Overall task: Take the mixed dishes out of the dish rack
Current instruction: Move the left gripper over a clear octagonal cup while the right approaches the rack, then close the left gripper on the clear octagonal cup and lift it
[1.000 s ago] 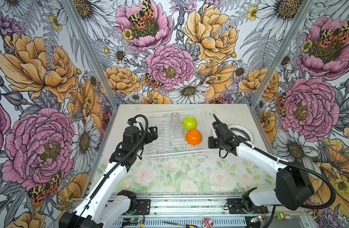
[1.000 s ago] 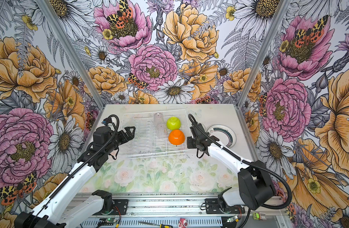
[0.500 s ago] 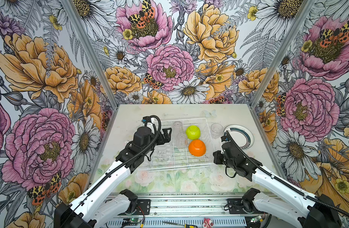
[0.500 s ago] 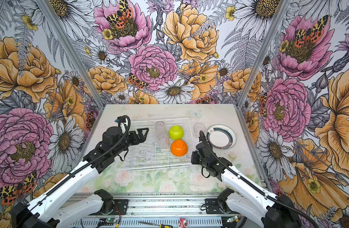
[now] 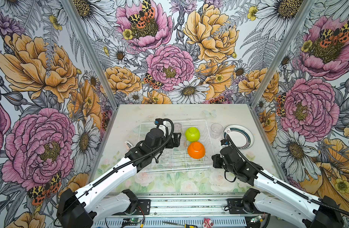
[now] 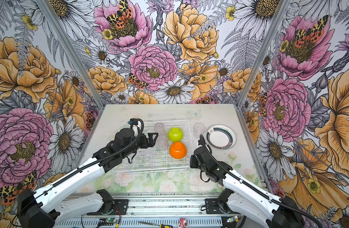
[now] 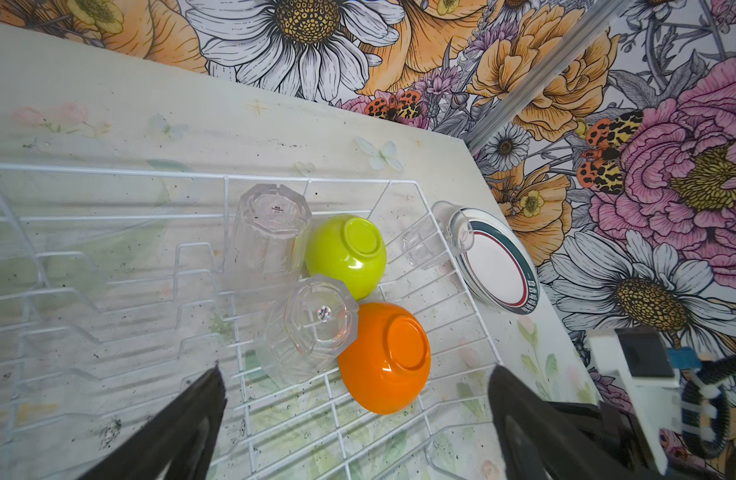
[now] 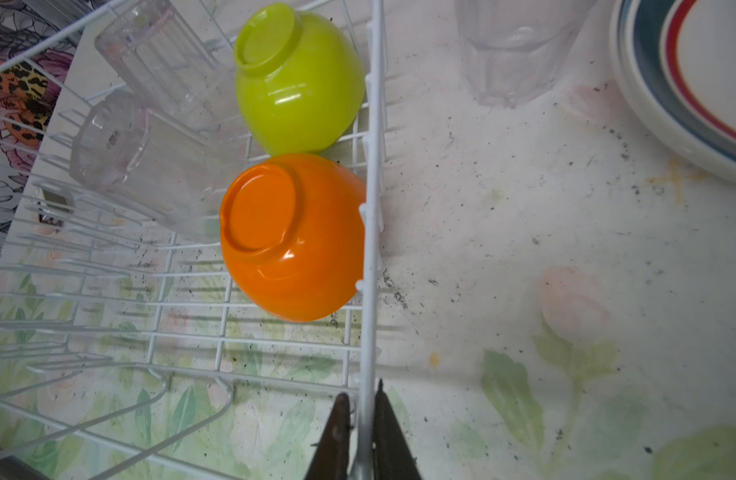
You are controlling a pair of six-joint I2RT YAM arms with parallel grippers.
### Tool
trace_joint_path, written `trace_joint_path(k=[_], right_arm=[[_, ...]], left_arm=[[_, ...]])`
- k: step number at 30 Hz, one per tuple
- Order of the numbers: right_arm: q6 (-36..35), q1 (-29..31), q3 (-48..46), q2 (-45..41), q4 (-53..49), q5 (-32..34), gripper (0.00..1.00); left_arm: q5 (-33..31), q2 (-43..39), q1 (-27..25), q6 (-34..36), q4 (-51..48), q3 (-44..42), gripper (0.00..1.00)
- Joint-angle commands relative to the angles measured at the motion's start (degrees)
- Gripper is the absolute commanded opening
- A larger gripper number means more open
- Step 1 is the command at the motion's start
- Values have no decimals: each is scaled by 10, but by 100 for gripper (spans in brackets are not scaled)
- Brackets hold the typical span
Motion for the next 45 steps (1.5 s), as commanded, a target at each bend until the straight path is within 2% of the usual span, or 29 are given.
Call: trace_joint_path(k=[1,3,5,11,17,25,31,38,40,45], right_arm=[[1,9,-7,-34,-48,-48,24],[12,9,-3,-55,-49,-57,25],[25,9,1,-74,-49,-67,40],[23,8,25,-96,-50,-71,66],[-3,7,75,-72,-50,-85,76],[-36,3,133,-61,-50,-107,85],[-49,-7,138,-50,-50,-83,85],[-60,-32,137,-31,-50,-76,85],[-62,-38,137,-24,-49,-79,85],[-72,-49,139,-13,-48,-72,85]], left_arm=[[-29,20,-1,26,-9,6,99],[-26,42,2,37,-17,18,99],[-4,66,4,49,-28,36,99],[17,109,6,68,-44,68,99],[23,190,12,89,-76,118,99],[64,292,12,102,-104,156,99],[53,356,12,114,-124,194,99],[22,393,12,130,-127,222,98],[26,401,12,133,-129,230,92],[7,407,12,126,-130,237,69]])
